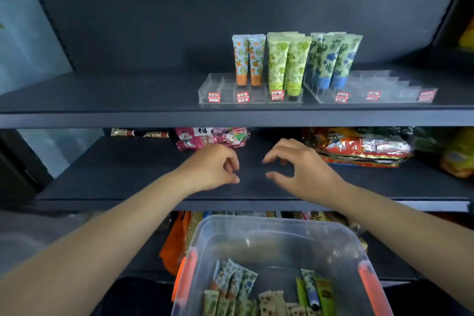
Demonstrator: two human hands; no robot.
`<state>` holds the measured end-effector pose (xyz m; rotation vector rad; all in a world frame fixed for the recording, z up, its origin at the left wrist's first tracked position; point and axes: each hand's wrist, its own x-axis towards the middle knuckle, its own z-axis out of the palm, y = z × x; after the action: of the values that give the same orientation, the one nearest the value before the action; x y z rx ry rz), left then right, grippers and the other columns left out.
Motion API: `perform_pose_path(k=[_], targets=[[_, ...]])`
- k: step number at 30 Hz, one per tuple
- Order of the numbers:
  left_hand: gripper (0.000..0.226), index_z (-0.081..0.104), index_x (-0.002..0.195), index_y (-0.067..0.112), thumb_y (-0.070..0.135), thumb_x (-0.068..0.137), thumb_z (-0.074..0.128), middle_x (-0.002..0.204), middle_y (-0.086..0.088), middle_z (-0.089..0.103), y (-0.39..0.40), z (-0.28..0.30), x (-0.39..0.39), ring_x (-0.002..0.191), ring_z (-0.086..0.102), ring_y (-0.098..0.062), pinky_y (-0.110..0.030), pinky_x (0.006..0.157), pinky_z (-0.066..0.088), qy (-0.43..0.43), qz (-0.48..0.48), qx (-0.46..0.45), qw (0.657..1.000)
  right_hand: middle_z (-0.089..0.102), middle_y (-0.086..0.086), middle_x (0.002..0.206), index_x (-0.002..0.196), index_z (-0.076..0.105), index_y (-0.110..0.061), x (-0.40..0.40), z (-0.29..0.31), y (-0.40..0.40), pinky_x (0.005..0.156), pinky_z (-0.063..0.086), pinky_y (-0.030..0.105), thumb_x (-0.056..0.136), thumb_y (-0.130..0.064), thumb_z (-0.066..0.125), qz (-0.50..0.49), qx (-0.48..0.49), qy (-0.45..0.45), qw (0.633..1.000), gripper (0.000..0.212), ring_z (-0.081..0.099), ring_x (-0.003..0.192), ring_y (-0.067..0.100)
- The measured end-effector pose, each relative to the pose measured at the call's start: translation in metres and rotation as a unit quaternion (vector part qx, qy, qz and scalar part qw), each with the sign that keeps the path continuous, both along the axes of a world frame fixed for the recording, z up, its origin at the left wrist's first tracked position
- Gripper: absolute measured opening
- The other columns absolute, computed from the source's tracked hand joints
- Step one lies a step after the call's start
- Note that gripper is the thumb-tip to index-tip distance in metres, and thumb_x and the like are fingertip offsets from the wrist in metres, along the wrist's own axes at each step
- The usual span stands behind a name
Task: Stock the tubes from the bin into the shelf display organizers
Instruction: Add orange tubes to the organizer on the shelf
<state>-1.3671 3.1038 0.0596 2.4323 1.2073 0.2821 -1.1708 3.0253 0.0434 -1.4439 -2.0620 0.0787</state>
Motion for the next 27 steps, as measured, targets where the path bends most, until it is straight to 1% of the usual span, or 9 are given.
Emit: perform_pose_path(k=[4,7,9,12,16,19,23,25,27], targets=[[0.019,0.069,0.094,0.017,0.019,0.076,0.073,0.088,0.007,0.066,-0.003,-0.078,0.004,0.078,0.059,-0.007,-0.014,0.063,0.042,0.048,0.019,-0.043,0.998,0.049,-0.019,0.089,0.098,0.067,-0.017,-0.002,-0.069,-0.014,0.077,0.034,0.009,0.080,-0.020,0.073,-0.024,-0.086,0.048,0.995,0.020,0.044,0.080,-0.004],[0.025,0.068,0.100,0.015,0.018,0.076,0.072,0.103,0.001,0.067,-0.004,-0.140,0.004,0.094,0.062,-0.013,-0.019,0.076,0.044,0.070,0.054,-0.099,0.991,0.046,-0.021,0.086,0.101,0.065,-0.017,-0.003,-0.117,-0.021,0.072,0.033,0.005,0.081,-0.023,0.071,-0.058,-0.143,0.071,0.985,0.021,0.043,0.078,-0.008],[0.032,0.067,0.104,0.016,0.020,0.074,0.076,0.107,0.002,0.066,-0.006,-0.176,0.000,0.097,0.061,-0.011,-0.020,0.082,0.046,0.079,0.072,-0.137,0.985,0.049,-0.018,0.092,0.105,0.063,-0.021,-0.005,-0.147,-0.024,0.073,0.033,0.002,0.083,-0.025,0.068,-0.078,-0.191,0.080,0.975,0.023,0.045,0.081,-0.004],[0.033,0.064,0.106,0.013,0.013,0.075,0.076,0.108,0.000,0.064,-0.007,-0.218,-0.004,0.092,0.057,-0.008,-0.016,0.077,0.043,0.067,0.115,-0.212,0.968,0.050,-0.013,0.100,0.110,0.060,-0.022,-0.004,-0.186,-0.025,0.072,0.036,0.008,0.085,-0.025,0.065,-0.103,-0.279,0.098,0.950,0.026,0.049,0.092,0.006],[0.038,0.059,0.111,0.013,0.013,0.076,0.074,0.102,0.002,0.060,-0.013,-0.260,-0.007,0.093,0.056,-0.013,-0.021,0.075,0.041,0.057,0.182,-0.232,0.954,0.049,-0.012,0.103,0.114,0.059,-0.020,-0.007,-0.231,-0.022,0.073,0.033,0.014,0.085,-0.030,0.064,-0.129,-0.348,0.125,0.920,0.030,0.049,0.096,0.007],[0.036,0.056,0.110,0.015,0.016,0.077,0.071,0.103,0.001,0.061,-0.024,-0.290,-0.006,0.088,0.055,-0.014,-0.022,0.068,0.041,0.041,0.232,-0.239,0.942,0.049,-0.011,0.104,0.118,0.057,-0.021,-0.014,-0.261,-0.018,0.077,0.035,0.016,0.085,-0.029,0.063,-0.154,-0.410,0.182,0.880,0.034,0.047,0.098,0.006],[0.028,0.059,0.102,0.004,0.003,0.077,0.070,0.101,-0.010,0.061,-0.037,-0.322,-0.003,0.095,0.060,-0.023,-0.017,0.068,0.040,-0.017,0.274,-0.251,0.928,0.051,-0.004,0.122,0.126,0.053,-0.020,-0.030,-0.298,-0.008,0.080,0.034,0.017,0.083,-0.030,0.068,-0.144,-0.446,0.208,0.859,0.047,0.046,0.105,0.007],[0.017,0.060,0.091,0.008,-0.001,0.078,0.067,0.084,-0.002,0.060,-0.038,-0.329,-0.002,0.079,0.059,-0.015,-0.007,0.057,0.037,-0.029,0.282,-0.233,0.930,0.052,-0.002,0.124,0.127,0.053,-0.018,-0.041,-0.312,-0.002,0.081,0.034,0.017,0.082,-0.027,0.069,-0.137,-0.454,0.215,0.854,0.048,0.048,0.109,0.009],[0.012,0.060,0.077,0.016,0.005,0.082,0.063,0.071,0.007,0.059,-0.037,-0.337,-0.002,0.069,0.058,-0.008,-0.008,0.053,0.037,-0.030,0.286,-0.204,0.936,0.054,-0.001,0.123,0.125,0.054,-0.016,-0.051,-0.322,0.004,0.083,0.037,0.019,0.082,-0.024,0.069,-0.130,-0.454,0.211,0.856,0.047,0.050,0.109,0.010]])
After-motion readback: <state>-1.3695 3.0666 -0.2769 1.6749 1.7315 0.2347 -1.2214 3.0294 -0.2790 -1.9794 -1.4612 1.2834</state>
